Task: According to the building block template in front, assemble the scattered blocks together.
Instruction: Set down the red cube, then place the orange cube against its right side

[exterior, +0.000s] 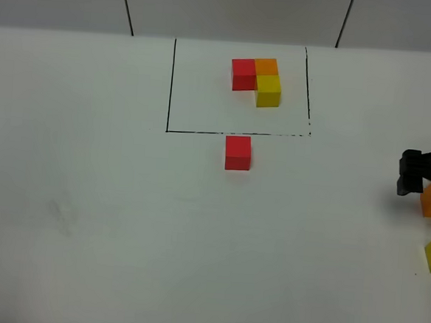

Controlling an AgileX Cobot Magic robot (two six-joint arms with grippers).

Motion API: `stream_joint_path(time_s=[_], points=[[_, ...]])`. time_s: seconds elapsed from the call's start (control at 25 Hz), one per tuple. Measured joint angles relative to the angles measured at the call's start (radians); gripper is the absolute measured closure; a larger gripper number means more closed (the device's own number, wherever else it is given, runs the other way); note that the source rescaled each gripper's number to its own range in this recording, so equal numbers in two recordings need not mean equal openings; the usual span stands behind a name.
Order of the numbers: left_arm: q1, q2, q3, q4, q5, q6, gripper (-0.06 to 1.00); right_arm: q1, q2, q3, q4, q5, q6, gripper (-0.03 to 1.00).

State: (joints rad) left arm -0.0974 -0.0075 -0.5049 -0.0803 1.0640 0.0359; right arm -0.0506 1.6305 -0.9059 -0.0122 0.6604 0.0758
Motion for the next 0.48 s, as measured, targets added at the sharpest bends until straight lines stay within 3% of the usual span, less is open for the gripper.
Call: stream_joint_path(time_s=[0.2,0.48], points=[[0.0,0.0,0.0,0.0,0.0,0.0,0.71,-0.02,0.046,0.0,-0.001,-0.013,-0.135,-0.03],[0.0,0.0,0.0,0.0,0.0,0.0,0.71,-0.072,0.111,-0.001,0.021,-0.061,-0.191,-0.03]])
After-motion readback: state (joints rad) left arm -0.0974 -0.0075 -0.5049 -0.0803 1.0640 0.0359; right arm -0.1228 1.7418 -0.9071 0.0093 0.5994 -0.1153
